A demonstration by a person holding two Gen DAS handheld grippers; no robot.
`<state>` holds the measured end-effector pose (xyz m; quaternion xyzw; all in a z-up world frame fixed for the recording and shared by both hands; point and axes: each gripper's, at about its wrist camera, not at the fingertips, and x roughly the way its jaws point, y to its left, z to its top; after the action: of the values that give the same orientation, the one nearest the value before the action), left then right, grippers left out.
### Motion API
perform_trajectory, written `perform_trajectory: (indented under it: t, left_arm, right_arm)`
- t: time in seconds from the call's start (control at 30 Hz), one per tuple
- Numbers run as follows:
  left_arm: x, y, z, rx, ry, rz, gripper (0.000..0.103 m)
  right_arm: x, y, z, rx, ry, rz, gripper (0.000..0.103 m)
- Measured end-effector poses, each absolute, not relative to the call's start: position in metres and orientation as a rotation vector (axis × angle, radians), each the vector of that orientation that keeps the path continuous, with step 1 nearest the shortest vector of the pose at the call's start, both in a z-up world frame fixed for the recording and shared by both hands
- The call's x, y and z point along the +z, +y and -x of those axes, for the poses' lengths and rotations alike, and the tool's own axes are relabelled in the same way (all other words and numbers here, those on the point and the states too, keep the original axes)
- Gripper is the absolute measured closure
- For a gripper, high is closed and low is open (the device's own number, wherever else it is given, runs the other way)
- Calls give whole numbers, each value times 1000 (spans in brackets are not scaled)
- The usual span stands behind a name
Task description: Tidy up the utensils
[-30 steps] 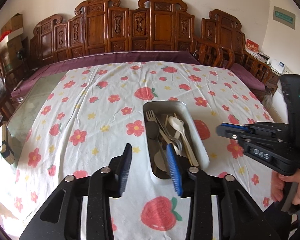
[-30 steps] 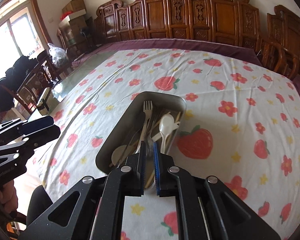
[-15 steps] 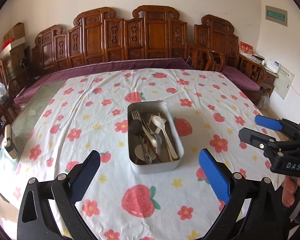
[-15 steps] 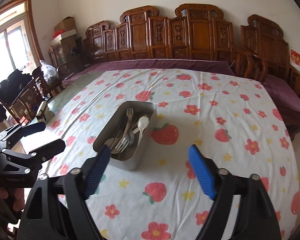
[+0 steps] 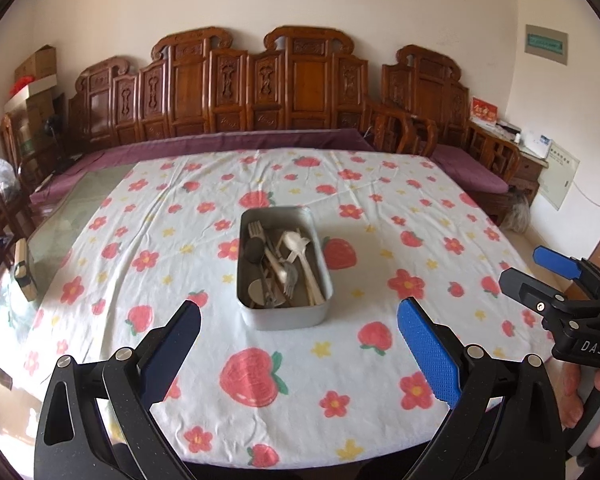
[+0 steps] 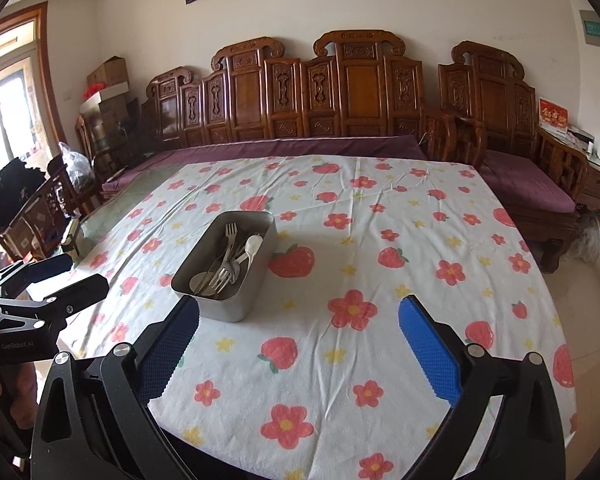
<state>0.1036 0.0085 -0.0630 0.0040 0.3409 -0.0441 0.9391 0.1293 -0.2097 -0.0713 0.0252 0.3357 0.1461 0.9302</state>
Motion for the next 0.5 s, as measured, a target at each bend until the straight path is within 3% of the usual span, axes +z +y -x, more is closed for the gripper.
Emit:
perform_trajectory:
  t: [0.5]
  left_arm:
    - [19,-10,-52,-52,491,-34,8]
  right_arm:
    - [15,-226,-73,260,467,-61,2]
